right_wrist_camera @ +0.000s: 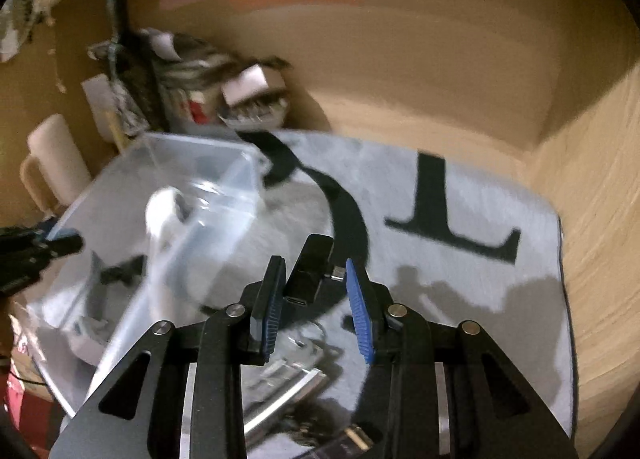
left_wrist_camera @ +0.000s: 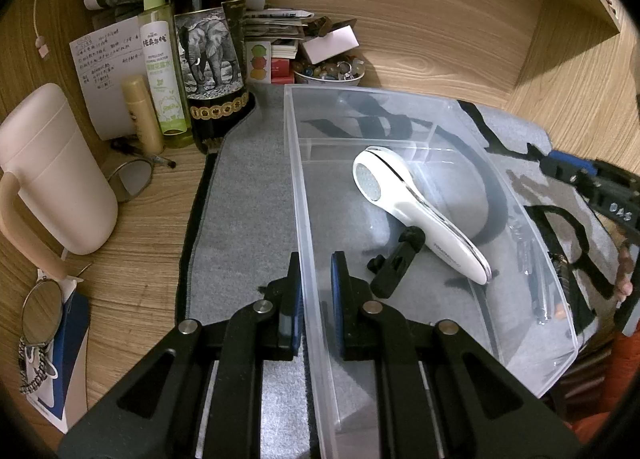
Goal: Organize rigid objects
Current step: 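Carry the black piece into the box and release it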
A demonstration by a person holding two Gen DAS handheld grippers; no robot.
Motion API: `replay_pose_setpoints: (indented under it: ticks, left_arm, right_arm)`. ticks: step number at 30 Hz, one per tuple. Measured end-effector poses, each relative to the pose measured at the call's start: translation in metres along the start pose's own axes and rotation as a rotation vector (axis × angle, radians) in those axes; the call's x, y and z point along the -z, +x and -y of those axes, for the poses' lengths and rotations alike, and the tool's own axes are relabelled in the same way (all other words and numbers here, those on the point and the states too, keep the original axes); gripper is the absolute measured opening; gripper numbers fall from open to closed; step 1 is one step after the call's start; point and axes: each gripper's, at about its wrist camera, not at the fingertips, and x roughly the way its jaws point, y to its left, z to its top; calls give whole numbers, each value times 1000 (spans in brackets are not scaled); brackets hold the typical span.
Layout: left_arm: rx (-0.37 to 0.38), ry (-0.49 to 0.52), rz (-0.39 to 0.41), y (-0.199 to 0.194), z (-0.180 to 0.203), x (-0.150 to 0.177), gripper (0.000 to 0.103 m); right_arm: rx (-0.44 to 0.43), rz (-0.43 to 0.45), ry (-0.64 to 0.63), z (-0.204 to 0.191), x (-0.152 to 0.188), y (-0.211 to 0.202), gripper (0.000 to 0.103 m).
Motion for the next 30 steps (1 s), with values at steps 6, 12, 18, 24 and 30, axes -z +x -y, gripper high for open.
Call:
replay_pose_setpoints:
  ticks: [6, 12, 18, 24, 30]
  left_arm:
    - [0, 0, 0, 0, 0, 0, 11]
    - [-1, -2, 1, 0, 0, 0, 11]
    - [1, -6, 1, 1, 1, -1, 11]
    - [2, -5, 1, 1, 1, -1, 11]
    - [2, -5, 1, 1, 1, -1, 11]
  right_arm:
    - [-50, 66, -68, -31, -12, -15, 29]
    - [-98, 88, -128, -59, -18, -18, 29]
    - [-143, 61, -187, -86, -19, -5, 29]
    - [-188, -10, -257, -111, -16, 20, 29]
    - [-221, -75, -301, -129, -12, 39, 29]
